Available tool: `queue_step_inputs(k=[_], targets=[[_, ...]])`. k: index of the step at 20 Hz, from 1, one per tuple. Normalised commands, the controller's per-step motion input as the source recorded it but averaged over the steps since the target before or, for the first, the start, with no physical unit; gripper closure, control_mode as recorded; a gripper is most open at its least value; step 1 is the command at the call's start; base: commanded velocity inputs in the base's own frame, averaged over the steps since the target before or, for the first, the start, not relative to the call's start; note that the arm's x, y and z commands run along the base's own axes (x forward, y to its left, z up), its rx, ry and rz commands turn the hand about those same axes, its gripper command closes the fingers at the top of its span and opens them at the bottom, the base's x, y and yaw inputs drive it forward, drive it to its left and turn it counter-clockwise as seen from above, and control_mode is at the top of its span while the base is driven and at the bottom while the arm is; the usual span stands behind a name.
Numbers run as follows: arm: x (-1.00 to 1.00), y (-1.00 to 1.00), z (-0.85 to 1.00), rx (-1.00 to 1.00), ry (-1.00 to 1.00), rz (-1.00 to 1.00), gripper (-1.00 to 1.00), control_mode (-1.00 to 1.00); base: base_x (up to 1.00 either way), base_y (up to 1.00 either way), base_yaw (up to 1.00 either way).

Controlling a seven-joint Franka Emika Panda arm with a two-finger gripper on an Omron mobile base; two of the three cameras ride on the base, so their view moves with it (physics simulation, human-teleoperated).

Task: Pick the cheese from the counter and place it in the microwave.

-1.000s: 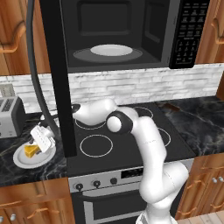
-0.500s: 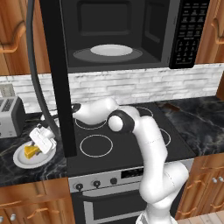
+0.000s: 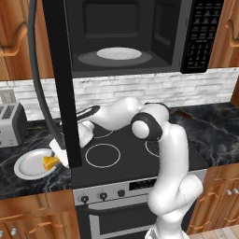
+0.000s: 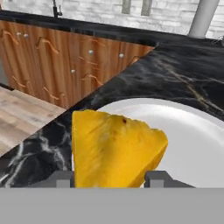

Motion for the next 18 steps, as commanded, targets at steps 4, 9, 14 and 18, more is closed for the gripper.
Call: queue_step_inputs(k=[4, 9, 14, 18], targets=[[-0.34, -0.81, 0.58, 0.07, -0.03, -0.28, 1.00, -1.00, 0.00, 0.00, 0.00], [-0.63, -0.90, 0.98, 0.09, -0.02, -0.27, 1.00, -1.00, 0.00, 0.00, 0.00], [-0.85, -1.00, 1.00, 0.02, 0.05, -0.28, 1.00, -1.00, 0.00, 0.00, 0.00], [-0.41, -1.00, 1.00, 0.00, 0.23, -0.34, 1.00, -1.00, 0.00, 0.00, 0.00]])
